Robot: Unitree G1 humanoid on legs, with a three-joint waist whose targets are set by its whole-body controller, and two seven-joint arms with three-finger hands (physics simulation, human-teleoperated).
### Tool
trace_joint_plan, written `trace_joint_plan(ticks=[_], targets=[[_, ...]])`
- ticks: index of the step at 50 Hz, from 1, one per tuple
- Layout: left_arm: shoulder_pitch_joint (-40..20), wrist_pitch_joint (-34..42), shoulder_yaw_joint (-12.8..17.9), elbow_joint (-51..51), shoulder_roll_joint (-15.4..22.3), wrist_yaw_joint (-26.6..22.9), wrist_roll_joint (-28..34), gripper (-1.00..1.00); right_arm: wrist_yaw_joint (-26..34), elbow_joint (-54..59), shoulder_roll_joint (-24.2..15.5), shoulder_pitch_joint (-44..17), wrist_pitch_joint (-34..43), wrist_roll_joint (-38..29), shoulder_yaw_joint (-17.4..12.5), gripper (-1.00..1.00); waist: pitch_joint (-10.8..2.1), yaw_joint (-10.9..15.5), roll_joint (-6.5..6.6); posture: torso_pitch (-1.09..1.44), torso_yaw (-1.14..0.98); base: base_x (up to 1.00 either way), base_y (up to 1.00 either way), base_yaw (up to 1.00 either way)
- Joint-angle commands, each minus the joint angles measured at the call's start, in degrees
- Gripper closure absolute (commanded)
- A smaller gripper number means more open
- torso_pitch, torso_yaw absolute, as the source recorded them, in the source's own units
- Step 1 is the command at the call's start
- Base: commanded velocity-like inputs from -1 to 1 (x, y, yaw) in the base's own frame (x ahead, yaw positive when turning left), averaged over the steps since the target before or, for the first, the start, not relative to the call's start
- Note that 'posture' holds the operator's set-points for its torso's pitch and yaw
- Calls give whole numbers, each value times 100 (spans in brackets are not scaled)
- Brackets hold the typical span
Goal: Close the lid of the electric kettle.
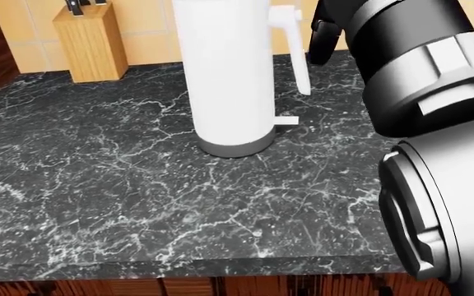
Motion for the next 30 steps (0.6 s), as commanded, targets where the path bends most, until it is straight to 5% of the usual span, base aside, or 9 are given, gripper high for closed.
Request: trace_joint_plan(ticks=[1, 30], targets=[[-91, -173, -7, -107, 98, -5, 11, -100, -96, -198, -15, -293, -5, -27, 1, -100, -48, -4, 19, -39, 0, 0, 0, 0], [-110, -160, -75, -146, 83, 30, 3, -100, -156, -77, 989, -730, 21, 150, 126, -100, -21, -40, 98, -39, 0, 0, 0, 0]])
